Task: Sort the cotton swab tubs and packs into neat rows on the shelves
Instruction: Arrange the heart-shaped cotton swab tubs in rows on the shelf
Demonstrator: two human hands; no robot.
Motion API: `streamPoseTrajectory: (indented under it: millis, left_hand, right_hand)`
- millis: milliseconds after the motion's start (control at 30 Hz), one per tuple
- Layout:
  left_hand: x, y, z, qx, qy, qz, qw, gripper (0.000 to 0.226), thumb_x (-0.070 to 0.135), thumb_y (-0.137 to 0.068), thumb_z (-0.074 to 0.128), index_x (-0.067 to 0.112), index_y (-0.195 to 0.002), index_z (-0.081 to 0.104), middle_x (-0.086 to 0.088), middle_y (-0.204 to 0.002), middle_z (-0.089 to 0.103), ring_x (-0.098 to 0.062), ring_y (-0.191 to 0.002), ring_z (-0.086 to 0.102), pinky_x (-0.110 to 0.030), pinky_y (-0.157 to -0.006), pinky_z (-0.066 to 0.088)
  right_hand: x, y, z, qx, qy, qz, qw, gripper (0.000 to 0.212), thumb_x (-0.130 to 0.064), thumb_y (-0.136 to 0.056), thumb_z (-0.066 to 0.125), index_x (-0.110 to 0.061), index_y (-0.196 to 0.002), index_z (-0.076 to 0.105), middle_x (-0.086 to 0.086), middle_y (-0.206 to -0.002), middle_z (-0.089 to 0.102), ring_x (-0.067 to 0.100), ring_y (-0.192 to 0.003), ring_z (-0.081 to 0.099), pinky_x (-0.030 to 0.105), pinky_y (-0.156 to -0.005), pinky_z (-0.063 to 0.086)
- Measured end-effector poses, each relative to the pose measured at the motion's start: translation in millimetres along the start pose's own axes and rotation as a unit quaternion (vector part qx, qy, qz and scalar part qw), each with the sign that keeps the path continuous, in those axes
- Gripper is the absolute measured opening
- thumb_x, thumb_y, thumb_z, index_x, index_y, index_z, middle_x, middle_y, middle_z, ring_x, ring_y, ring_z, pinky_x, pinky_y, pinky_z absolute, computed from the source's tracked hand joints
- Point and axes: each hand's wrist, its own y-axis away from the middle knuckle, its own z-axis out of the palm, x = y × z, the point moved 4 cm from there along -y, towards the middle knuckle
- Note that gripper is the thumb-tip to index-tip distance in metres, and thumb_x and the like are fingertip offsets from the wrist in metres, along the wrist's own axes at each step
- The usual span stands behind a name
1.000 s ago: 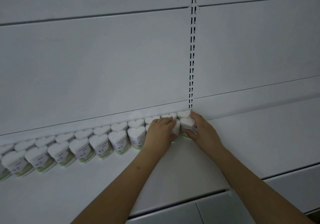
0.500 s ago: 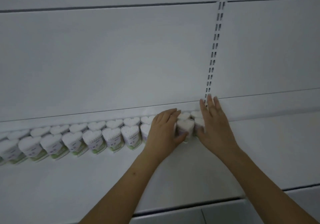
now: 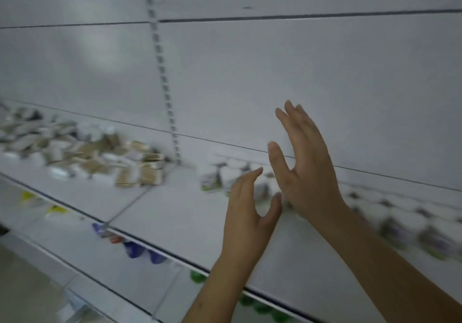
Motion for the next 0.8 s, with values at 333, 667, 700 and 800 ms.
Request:
streamPoseTrajectory:
  millis: [333,667,700,800]
  left_hand:
    - [-148.9,-59.3,-261.8,0.097,-0.073,-0.091,0.988,0.045,0.041,-0.092,0.062,0.037,-0.134,0.048,0.023,-0.129,0.049,0.002,-0.125,0.046,-0.014,-0.102,0.037]
    - [-242.3,-37.4,-443.7,0.212,-0.147,-0.184,0.949,0.045,0.041,-0.094,0.061,0.033,-0.137,0.050,0.020,-0.130,0.047,0.005,-0.124,0.044,-0.001,-0.094,0.031]
    - [-251.3,-37.1,-459.1,0.223,-0.154,-0.187,0.944,0.045,0.041,-0.094,0.061,0.033,-0.137,0.050,0.020,-0.130,0.048,0.005,-0.125,0.044,-0.002,-0.095,0.032]
    - [-284.9,-39.8,-502.6,0.256,-0.165,-0.203,0.931,0.042,0.040,-0.094,0.063,0.035,-0.134,0.051,0.022,-0.128,0.049,0.005,-0.124,0.045,-0.007,-0.099,0.034]
  right_hand:
    - [-197.8,-118.0,252.4,-0.091,-0.161,-0.052,0.981,0.057,-0.047,-0.102,0.036,-0.023,-0.154,0.033,-0.010,-0.163,0.023,0.002,-0.149,0.016,0.022,-0.118,0.017]
    - [-351.2,-147.6,431.9,-0.161,-0.241,-0.170,0.942,0.057,-0.047,-0.102,0.036,-0.021,-0.153,0.034,-0.002,-0.163,0.024,0.013,-0.151,0.017,0.040,-0.121,0.024]
    - [-362.8,-148.5,448.1,-0.169,-0.249,-0.176,0.937,0.058,-0.047,-0.102,0.035,-0.021,-0.153,0.034,-0.002,-0.163,0.024,0.013,-0.151,0.018,0.041,-0.121,0.025]
    - [-397.5,-158.6,498.0,-0.191,-0.272,-0.191,0.924,0.060,-0.049,-0.101,0.034,-0.019,-0.153,0.033,-0.001,-0.163,0.024,0.013,-0.150,0.018,0.040,-0.121,0.023]
